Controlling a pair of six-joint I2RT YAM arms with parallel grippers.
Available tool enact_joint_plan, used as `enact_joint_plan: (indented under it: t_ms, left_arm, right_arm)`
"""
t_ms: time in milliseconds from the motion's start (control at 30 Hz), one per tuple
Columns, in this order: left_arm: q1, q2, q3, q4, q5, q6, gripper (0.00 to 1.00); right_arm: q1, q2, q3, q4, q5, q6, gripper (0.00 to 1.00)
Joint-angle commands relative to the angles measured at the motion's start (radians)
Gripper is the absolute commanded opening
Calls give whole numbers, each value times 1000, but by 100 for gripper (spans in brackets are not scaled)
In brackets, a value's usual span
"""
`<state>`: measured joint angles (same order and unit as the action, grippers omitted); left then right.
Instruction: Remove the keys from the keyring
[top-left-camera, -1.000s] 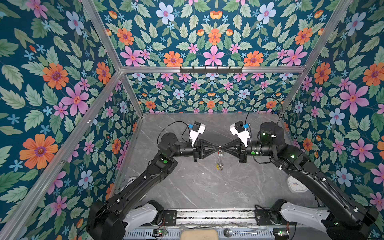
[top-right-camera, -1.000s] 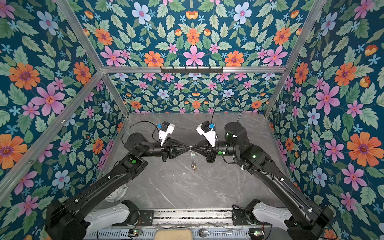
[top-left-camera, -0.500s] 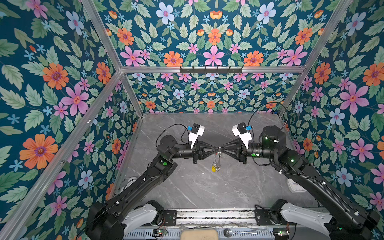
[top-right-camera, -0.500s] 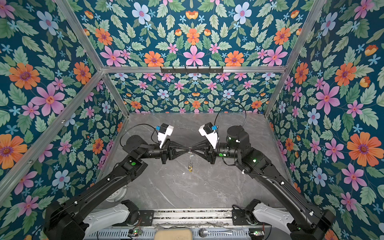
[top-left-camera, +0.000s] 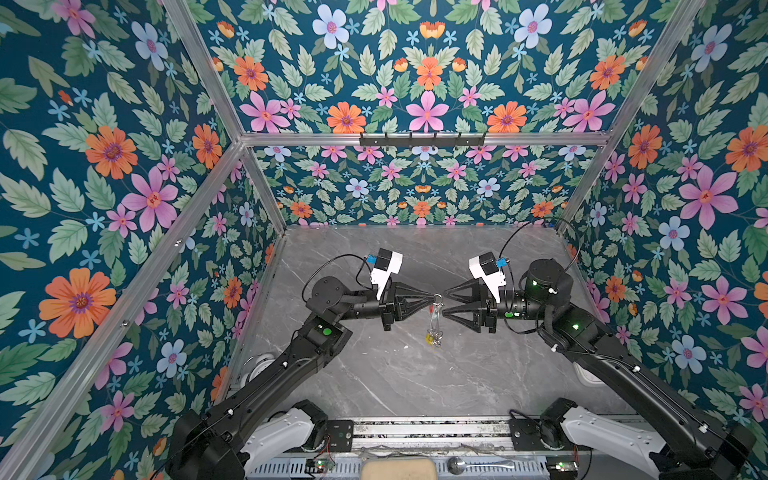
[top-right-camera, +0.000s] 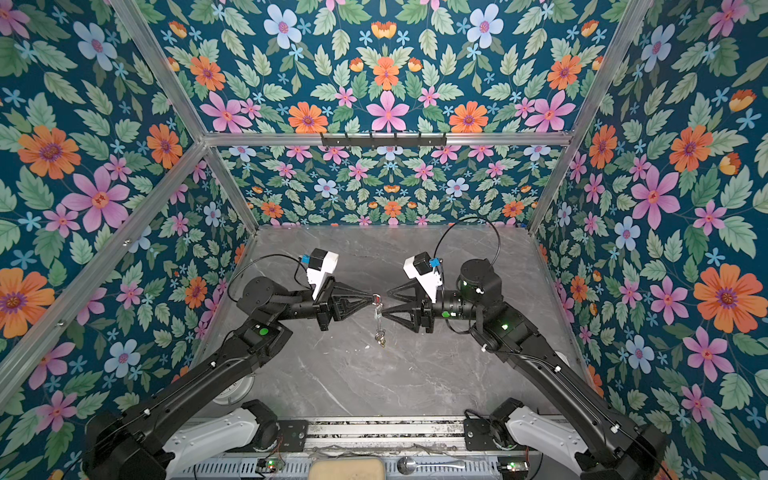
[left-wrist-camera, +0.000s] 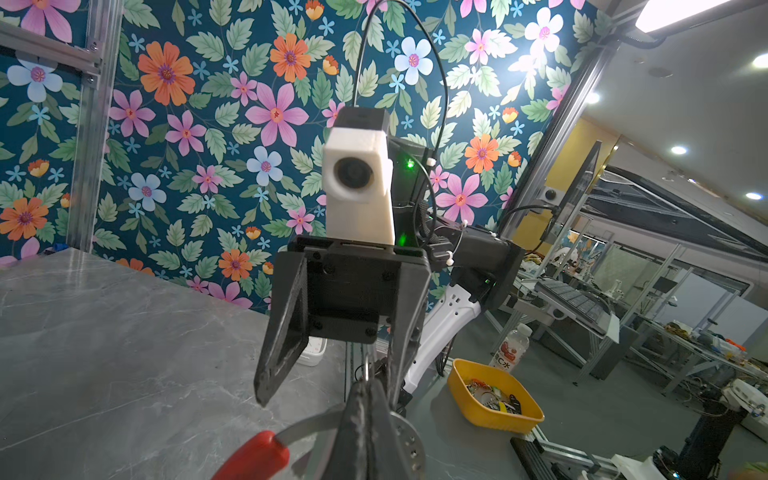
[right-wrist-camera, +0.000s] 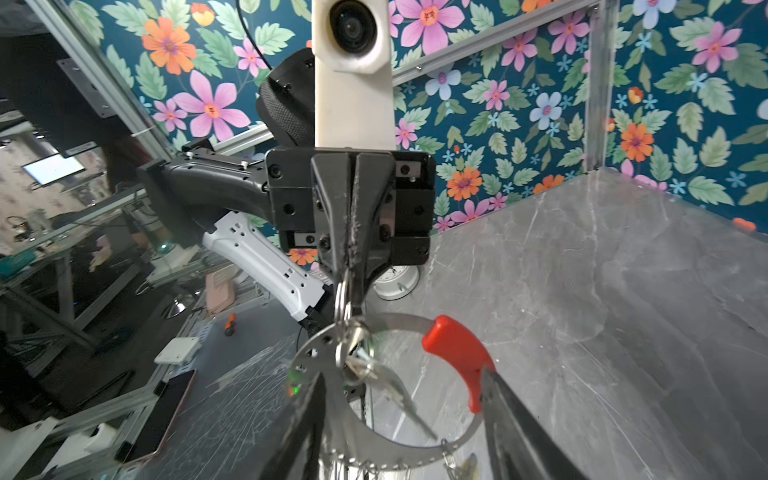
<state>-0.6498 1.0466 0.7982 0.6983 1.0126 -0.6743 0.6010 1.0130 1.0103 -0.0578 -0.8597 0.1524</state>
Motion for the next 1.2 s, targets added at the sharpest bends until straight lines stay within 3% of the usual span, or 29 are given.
enact_joint_plan:
  t_ms: [0, 133, 500, 633, 867, 1167]
  left_arm:
    - [1, -2, -2, 89, 12, -21, 0]
    - [0, -1, -2, 91, 5, -24, 0]
    - [1, -10, -22, 106, -77, -14, 0]
    - [1, -18, -44, 162, -120, -18, 0]
    - [-2, -10, -127, 426, -208, -82, 0]
    - [-3, 45, -163, 659, -209, -195, 0]
  right_arm:
    - [0, 16, 2, 44, -80, 13, 60]
    - [0, 31, 5, 66, -111, 30, 54]
    - [0, 49, -7, 118, -140, 74, 1]
    - [2, 50, -10, 119, -140, 80, 0]
    - [27, 77, -9, 107, -102, 88, 0]
    - [60, 118, -7, 79, -27, 91, 0]
